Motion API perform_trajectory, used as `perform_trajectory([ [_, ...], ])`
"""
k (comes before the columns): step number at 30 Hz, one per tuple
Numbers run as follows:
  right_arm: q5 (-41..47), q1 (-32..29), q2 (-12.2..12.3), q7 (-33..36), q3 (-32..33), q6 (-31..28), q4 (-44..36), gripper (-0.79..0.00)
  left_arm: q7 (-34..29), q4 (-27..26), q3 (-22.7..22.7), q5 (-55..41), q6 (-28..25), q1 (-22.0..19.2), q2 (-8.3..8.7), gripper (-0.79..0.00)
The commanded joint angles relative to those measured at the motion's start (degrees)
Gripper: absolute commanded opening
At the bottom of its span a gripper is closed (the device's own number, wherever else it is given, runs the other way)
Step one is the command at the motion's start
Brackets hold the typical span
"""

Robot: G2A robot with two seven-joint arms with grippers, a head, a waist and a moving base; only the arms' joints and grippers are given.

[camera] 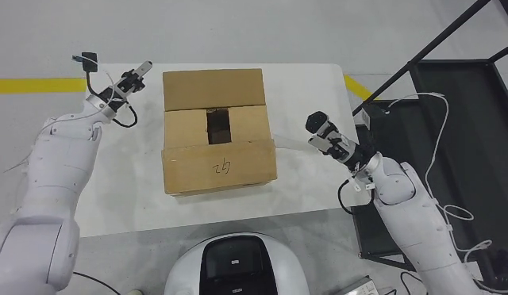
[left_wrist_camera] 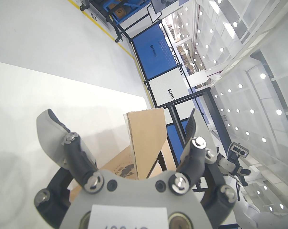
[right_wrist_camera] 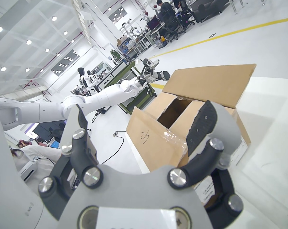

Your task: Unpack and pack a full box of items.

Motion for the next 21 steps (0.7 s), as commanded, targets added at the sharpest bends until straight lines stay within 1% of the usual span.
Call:
perform_trajectory([
  [1, 0.34, -0.72, 0.11, 0.12, 0.7, -0.11, -0.23, 0.0, 0.13, 1.22, 1.22, 0.14, 0.1, -0.92, -0.93, 0.0],
  [5, 1.21, -1.92, 0.31, 0.41, 1.89, -0.58, -0.59, 0.0, -1.03, 3.27, 2.58, -1.3, 0.42, -2.31, -2.53, 0.0],
  [10, 2.24, -2.85, 0.51, 0.99, 2.91, -0.99, -1.13, 0.0, -6.39, 5.08, 3.06, -4.75, 0.68, -3.48, -3.83, 0.0],
  [15, 3.12, -3.21, 0.61, 1.36, 3.32, -1.43, -1.53, 0.0, -11.21, 5.94, 2.69, -7.67, -0.25, -4.35, -4.26, 0.0],
  [19, 3.71, -3.35, 0.64, 1.86, 3.04, -1.74, -1.74, 0.0, -18.79, 5.66, 1.34, -13.04, -0.82, -4.39, -4.27, 0.0],
  [21, 3.85, -3.35, 0.65, 1.96, 3.0, -1.89, -1.79, 0.0, -22.72, 5.43, 0.64, -15.17, -1.17, -4.41, -4.01, 0.0],
])
